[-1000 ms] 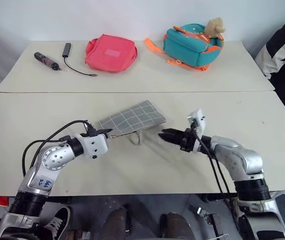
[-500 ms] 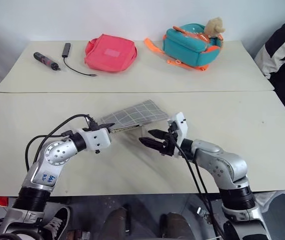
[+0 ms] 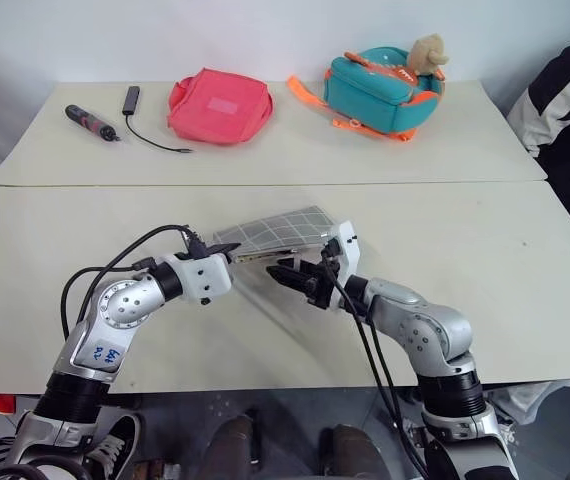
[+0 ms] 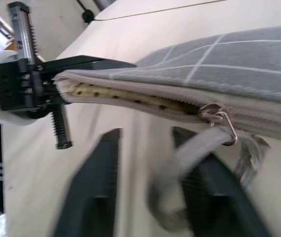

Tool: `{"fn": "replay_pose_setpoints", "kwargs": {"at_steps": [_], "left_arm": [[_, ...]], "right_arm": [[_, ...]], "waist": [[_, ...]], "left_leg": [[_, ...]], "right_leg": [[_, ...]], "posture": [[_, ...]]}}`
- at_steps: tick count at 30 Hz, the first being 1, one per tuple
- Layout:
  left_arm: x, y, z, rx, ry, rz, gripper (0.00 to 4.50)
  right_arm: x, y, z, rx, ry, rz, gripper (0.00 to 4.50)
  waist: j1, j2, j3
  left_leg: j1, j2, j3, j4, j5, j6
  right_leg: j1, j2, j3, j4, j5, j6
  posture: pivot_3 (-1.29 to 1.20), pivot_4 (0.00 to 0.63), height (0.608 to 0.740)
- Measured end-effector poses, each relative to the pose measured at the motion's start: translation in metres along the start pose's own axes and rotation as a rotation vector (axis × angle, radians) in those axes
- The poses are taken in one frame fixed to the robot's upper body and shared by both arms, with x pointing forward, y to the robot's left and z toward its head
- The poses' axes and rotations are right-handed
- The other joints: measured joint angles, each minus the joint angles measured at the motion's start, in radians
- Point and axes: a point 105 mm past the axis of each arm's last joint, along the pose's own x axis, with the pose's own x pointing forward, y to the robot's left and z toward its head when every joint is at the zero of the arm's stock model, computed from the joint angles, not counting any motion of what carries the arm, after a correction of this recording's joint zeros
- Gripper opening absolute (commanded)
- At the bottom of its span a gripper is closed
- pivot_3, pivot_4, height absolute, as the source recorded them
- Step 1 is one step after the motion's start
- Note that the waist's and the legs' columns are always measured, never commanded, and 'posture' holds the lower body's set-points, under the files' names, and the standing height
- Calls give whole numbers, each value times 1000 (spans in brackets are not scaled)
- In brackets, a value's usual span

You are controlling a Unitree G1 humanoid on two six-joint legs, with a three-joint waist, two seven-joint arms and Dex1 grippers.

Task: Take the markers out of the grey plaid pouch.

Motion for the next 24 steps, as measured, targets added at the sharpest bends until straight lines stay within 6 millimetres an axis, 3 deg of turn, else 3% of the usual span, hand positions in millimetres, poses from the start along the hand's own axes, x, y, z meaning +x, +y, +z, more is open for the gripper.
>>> {"fn": "replay_pose_setpoints", "kwargs": {"at_steps": [2, 8, 17, 24], "left_arm": [[0, -1, 0, -2, 1, -2, 0], [-8, -8, -5, -7, 8, -35, 0], [-22, -18, -13, -18, -11, -71, 0], [-29, -19, -16, -15, -12, -74, 0]], "right_arm": [[-3, -2, -1, -6, 9, 1, 32], [-22, -19, 1, -103, 55, -37, 32], [-61, -75, 12, -278, 153, -164, 32], [-76, -96, 10, -310, 183, -206, 32]], "waist": [[0, 0, 0], [0, 0, 0], [1, 0, 0], [1, 0, 0]], "left_leg": [[0, 0, 0, 0, 0, 0], [0, 0, 0, 0, -1, -2], [0, 0, 1, 0, 0, 1], [0, 1, 2, 1, 0, 2]], "right_leg": [[0, 0, 0, 0, 0, 0], [0, 0, 0, -1, 0, 0], [0, -1, 0, -1, 0, 0], [1, -1, -1, -2, 0, 0]], "posture": [[0, 150, 740], [0, 150, 740], [0, 150, 740], [0, 150, 740]]}}
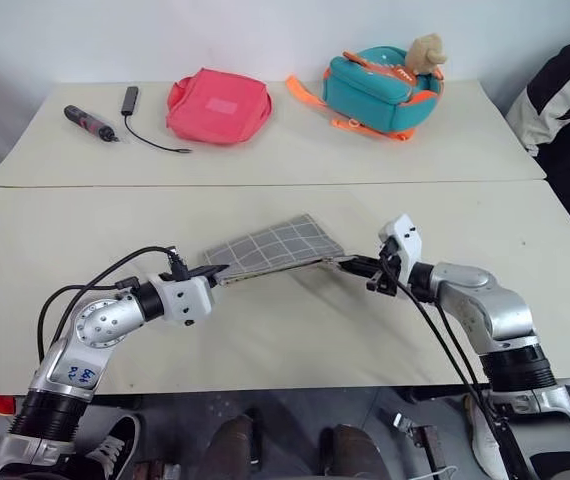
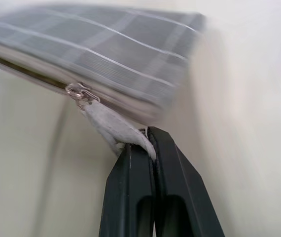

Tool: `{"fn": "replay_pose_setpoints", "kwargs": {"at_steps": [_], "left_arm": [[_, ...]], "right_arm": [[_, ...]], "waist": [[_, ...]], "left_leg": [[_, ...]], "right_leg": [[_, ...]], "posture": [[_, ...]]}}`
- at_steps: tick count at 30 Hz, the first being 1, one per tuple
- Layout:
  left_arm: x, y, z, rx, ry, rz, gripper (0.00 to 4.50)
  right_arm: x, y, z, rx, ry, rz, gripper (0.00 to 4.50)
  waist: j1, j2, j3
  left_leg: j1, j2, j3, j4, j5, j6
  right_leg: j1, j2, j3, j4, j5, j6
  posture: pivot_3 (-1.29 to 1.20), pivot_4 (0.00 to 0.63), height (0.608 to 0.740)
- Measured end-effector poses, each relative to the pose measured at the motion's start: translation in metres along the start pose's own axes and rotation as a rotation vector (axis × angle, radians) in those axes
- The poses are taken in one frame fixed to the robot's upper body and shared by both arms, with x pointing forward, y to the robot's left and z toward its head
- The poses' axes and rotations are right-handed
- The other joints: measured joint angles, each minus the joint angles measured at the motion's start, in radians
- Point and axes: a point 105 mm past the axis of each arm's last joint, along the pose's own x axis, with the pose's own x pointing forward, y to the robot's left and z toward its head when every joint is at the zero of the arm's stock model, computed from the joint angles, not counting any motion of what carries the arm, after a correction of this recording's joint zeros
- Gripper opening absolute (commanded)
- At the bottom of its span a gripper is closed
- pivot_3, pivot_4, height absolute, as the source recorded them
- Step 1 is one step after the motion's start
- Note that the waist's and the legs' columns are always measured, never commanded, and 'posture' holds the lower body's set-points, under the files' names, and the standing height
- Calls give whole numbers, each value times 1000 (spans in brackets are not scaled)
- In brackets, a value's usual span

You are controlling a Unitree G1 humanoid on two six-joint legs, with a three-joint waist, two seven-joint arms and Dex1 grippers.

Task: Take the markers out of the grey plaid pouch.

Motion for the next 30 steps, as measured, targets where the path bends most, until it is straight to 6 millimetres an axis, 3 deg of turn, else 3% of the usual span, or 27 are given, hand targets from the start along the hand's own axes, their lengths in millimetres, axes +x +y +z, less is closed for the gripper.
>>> {"fn": "replay_pose_setpoints", "kwargs": {"at_steps": [4, 8, 13, 18, 27, 30], "left_arm": [[-3, -2, -1, -35, -8, 5, 0], [-3, -2, 0, -70, -25, 7, 0], [-3, -2, -1, -112, -20, 12, 0], [0, 0, -1, -142, -16, 27, 0], [3, 5, 0, -149, -18, 37, 0], [3, 5, -2, -226, -22, 48, 0]], "right_arm": [[-9, -21, 0, -46, 20, -57, 32], [-10, -24, 6, -70, 2, -55, 198], [-14, -17, 1, -22, 5, -26, 1581], [-25, 6, -8, -13, 49, 106, 3392], [-36, 6, 4, -8, 17, 129, 3392], [-41, -1, 29, -4, -78, 93, 3221]], "waist": [[0, 0, 0], [0, 0, 0], [0, 0, 0], [2, 0, 0], [2, 0, 0], [1, 0, 0]], "left_leg": [[0, 0, 0, 1, 0, 0], [0, 1, 0, 1, 0, 0], [0, 1, 0, 1, -1, 0], [0, 1, 0, 3, -2, 1], [0, 2, 0, 5, -5, -1], [0, 2, 0, 6, -5, -1]], "right_leg": [[0, 0, 0, 0, 0, 0], [0, 0, 0, 0, 0, 0], [1, 0, 0, 0, 0, 0], [2, 0, 0, -1, 0, 0], [2, 0, -1, -1, 0, 0], [3, 0, -1, -1, 0, 0]], "posture": [[0, 150, 740], [0, 150, 740], [0, 150, 740], [0, 150, 740], [0, 150, 740], [0, 150, 740]]}}
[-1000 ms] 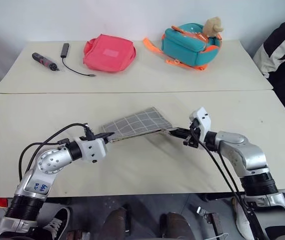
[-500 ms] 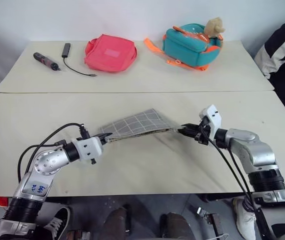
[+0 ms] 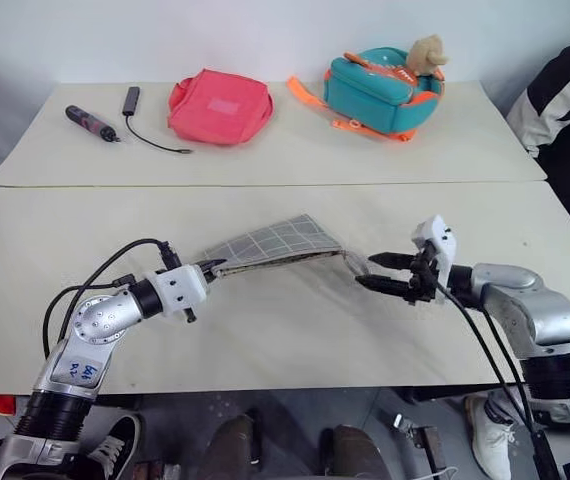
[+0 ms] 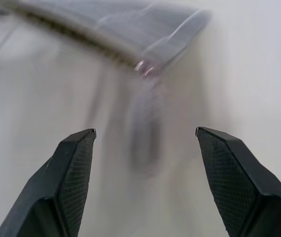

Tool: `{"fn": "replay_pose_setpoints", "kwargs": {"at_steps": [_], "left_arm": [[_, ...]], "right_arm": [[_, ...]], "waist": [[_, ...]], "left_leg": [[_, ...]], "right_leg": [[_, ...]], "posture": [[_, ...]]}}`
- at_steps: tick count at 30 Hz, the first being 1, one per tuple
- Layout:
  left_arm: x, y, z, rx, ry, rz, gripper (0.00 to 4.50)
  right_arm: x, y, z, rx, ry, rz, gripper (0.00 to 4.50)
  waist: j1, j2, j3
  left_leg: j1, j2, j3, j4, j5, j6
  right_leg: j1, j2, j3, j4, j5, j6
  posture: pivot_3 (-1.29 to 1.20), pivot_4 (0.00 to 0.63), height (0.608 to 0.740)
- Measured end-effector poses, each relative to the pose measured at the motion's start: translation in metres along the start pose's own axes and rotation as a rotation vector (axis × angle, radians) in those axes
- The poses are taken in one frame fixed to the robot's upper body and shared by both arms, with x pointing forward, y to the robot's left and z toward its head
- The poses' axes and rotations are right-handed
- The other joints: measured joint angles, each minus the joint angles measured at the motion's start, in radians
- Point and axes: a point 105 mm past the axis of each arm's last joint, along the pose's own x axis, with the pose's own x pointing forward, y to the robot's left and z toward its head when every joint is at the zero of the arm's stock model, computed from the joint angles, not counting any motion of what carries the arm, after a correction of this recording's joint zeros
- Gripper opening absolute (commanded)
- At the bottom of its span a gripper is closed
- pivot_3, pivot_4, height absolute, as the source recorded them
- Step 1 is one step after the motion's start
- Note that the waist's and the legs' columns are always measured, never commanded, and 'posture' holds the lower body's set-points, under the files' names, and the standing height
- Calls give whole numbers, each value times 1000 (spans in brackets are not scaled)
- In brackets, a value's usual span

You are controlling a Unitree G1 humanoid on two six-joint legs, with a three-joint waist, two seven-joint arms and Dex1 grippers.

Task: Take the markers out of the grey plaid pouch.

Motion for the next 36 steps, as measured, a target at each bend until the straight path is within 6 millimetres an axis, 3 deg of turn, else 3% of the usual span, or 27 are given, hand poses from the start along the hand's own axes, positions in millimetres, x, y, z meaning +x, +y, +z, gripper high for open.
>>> {"fn": "replay_pose_setpoints", "kwargs": {"at_steps": [2, 6, 8, 10, 13, 18, 23, 29, 32, 36], "left_arm": [[1, 1, 0, -57, -3, 4, 0], [6, 5, 7, -138, -21, 2, 0], [9, 9, 13, -160, -33, 0, 0], [14, 12, 19, -196, -53, 1, 0], [17, 13, 25, -221, -64, -4, 0], [18, 10, 32, -227, -76, -13, 0], [20, 5, 38, -231, -93, -25, 0], [24, 2, 38, -295, -91, -25, 0], [29, -4, 45, -379, -116, -57, 0], [40, -17, 75, -560, -206, -163, 0]], "right_arm": [[-1, 4, 27, -25, -74, 16, 2763], [5, 25, 74, -92, -194, 84, 1407], [16, 45, 75, -151, -172, 136, 679], [32, 63, 60, -217, -104, 178, 21], [53, 81, 40, -232, -62, 226, 21], [59, 69, 40, -363, -48, 144, 21], [62, 67, 35, -381, -29, 147, 21], [56, 50, 23, -563, 102, 115, 21], [62, 49, 26, -732, 154, 121, 21], [63, 49, 54, -957, 210, 159, 178]], "waist": [[-1, 0, 0], [0, 0, 0], [1, 0, 0], [3, 0, 0], [1, 0, 0], [0, 0, 0], [1, 0, 0], [1, 0, 0], [-3, 0, 0], [-1, -1, 0]], "left_leg": [[0, 1, 0, 0, 0, 0], [0, 3, 0, 1, -1, -1], [0, 3, 0, 1, -2, -1], [0, 3, 0, 2, -3, -1], [0, 2, 1, 3, -4, 0], [0, 2, 2, 4, -3, 1], [0, 2, 2, 4, -4, 1], [0, 2, 2, 5, -4, 1], [0, 3, 3, 5, -4, 1], [0, 3, 3, 6, -4, 1]], "right_leg": [[0, 0, 0, 0, 0, 0], [0, 0, 0, 0, 0, -1], [0, 0, 0, 0, 0, -1], [1, 0, 0, -1, 0, -1], [1, 2, 0, 0, 0, -1], [1, 2, 1, 0, 1, 0], [1, 2, 1, -1, 1, 0], [1, 2, 1, -1, 1, 0], [0, 3, 2, 0, 1, 0], [1, 3, 3, -1, 1, 0]], "posture": [[0, 150, 740], [0, 150, 740], [0, 150, 740], [0, 150, 740], [0, 150, 740], [0, 150, 740], [0, 150, 740], [0, 150, 740], [0, 150, 740], [0, 150, 740]]}}
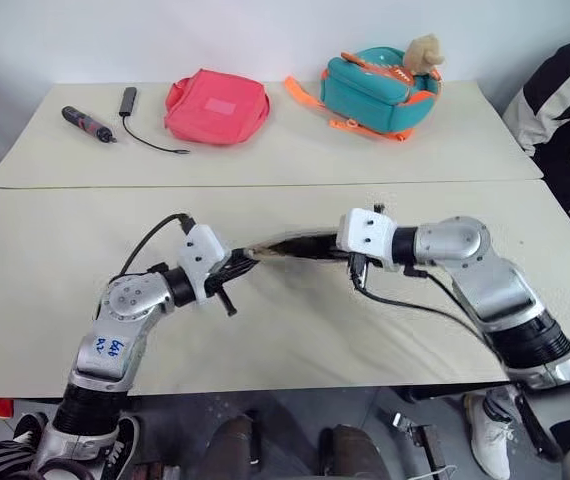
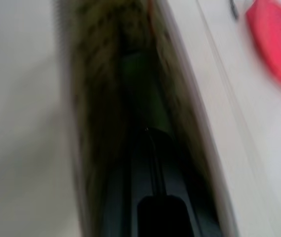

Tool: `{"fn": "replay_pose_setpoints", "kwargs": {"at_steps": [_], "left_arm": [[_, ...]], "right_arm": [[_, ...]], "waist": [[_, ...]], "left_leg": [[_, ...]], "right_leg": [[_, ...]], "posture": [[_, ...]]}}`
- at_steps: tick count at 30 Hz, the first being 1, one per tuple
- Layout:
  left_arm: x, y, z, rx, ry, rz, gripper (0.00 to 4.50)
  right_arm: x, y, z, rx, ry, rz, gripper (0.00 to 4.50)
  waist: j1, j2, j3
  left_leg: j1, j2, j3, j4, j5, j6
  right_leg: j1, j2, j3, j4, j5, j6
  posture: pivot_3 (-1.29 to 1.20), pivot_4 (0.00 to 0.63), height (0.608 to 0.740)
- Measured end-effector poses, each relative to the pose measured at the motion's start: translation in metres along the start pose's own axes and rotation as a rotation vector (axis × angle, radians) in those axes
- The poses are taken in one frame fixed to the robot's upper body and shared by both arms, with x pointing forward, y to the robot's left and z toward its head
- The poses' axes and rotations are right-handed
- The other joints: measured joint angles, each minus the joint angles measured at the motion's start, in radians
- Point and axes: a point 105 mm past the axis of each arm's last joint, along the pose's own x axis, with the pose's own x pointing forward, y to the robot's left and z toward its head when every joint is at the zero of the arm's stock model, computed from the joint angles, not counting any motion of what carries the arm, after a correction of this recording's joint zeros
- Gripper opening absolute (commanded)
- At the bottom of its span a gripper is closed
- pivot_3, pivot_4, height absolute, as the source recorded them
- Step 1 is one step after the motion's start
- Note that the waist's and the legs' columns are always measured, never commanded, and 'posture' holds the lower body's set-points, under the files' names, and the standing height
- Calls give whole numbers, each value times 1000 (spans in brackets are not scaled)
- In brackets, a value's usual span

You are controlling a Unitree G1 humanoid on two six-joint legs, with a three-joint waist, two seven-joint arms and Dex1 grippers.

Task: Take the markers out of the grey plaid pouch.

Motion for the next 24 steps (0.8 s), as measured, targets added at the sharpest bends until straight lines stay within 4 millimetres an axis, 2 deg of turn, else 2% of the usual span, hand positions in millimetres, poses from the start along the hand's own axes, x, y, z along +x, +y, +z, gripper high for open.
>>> {"fn": "replay_pose_setpoints", "kwargs": {"at_steps": [3, 4, 7, 10, 13, 17, 23, 24], "left_arm": [[4, -14, 6, -116, -5, -72, 0], [4, -16, 5, -146, 3, -86, 0], [4, -21, 0, -236, 39, -119, 0], [3, -24, -4, -307, 60, -139, 0], [0, -23, 1, -408, 32, -146, 0], [-8, -19, -1, -479, 43, -141, 0], [-10, -19, -10, -429, 98, -124, 0], [-10, -19, -12, -420, 101, -120, 0]], "right_arm": [[-11, -6, 2, -87, 45, 71, 876], [-14, -6, 0, -80, 55, 89, 1320], [-17, 1, 0, 0, 48, 185, 2294], [-19, 2, 15, 30, -3, 237, 3339], [-21, 8, 20, 22, -5, 273, 4404], [-15, 31, 15, 51, 18, 369, 4484], [-8, 38, 8, 22, 53, 380, 4484], [-5, 38, 8, 22, 54, 376, 4112]], "waist": [[3, 0, 0], [2, 0, 0], [2, -1, 0], [-1, -1, 0], [1, -1, 0], [3, -1, 1], [3, -1, 1], [3, -1, 1]], "left_leg": [[0, 0, -1, 1, -1, 1], [0, 0, -1, 1, -1, 1], [0, 0, -1, 2, -1, 1], [0, 1, -1, 2, -1, 1], [0, 1, -2, 2, -1, 1], [0, 0, -2, 3, -1, 1], [0, 0, -2, 3, -2, -1], [0, 0, -1, 3, -2, -1]], "right_leg": [[2, 0, -1, -1, 0, 0], [3, 0, -1, -1, 0, 0], [3, 0, -1, -1, 0, 0], [2, 1, -1, -1, 0, 0], [3, 0, -1, -1, 0, 0], [3, 0, -1, -1, 0, 0], [3, 0, 0, -2, 0, 0], [3, 0, 0, -2, 0, 0]], "posture": [[0, 150, 740], [0, 150, 740], [0, 150, 740], [0, 150, 740], [0, 150, 740], [0, 150, 740], [0, 150, 740], [0, 150, 740]]}}
